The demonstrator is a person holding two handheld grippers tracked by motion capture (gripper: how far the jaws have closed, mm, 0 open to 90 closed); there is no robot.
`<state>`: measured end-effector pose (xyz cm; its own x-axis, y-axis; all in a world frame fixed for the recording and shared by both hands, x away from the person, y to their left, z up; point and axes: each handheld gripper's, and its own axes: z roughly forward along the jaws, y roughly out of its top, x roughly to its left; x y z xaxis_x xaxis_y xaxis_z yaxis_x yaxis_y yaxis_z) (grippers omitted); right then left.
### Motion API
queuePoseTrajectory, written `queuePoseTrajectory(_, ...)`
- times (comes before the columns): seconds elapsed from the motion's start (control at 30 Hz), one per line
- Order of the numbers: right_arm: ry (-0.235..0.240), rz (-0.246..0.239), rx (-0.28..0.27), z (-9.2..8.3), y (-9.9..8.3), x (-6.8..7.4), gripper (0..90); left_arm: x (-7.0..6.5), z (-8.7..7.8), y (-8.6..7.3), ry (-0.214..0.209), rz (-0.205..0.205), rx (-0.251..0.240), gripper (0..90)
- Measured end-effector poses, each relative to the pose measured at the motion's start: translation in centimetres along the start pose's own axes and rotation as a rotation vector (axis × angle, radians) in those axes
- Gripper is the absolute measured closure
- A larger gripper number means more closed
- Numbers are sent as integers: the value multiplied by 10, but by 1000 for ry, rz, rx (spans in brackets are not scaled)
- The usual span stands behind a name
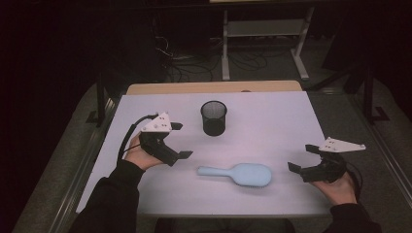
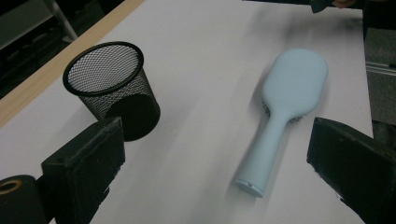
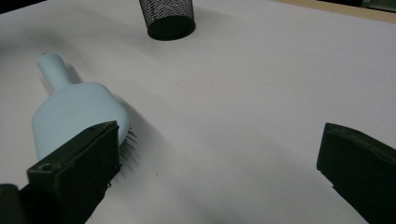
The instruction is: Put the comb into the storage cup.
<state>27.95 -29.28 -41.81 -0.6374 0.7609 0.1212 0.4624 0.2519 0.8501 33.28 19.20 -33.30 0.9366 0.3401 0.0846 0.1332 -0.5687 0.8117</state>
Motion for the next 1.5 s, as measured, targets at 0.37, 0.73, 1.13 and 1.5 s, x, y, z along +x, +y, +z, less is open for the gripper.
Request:
queuePoseTrajectory(0.37, 4, -2, 7, 1, 0, 0, 0, -2, 13, 5, -39, 19, 32, 42)
queuePoseTrajectory(0.73, 6, -2, 7, 1, 0, 0, 0, -3, 27, 12, -74, 36, 64, 42)
queuePoseTrajectory(1.13, 8, -3, 6, 1, 0, 0, 0, -9, 50, 20, -131, 62, 123, 43)
queuePoseTrajectory(1.5, 9, -4, 7, 1, 0, 0, 0, -12, 64, 22, -154, 80, 155, 43)
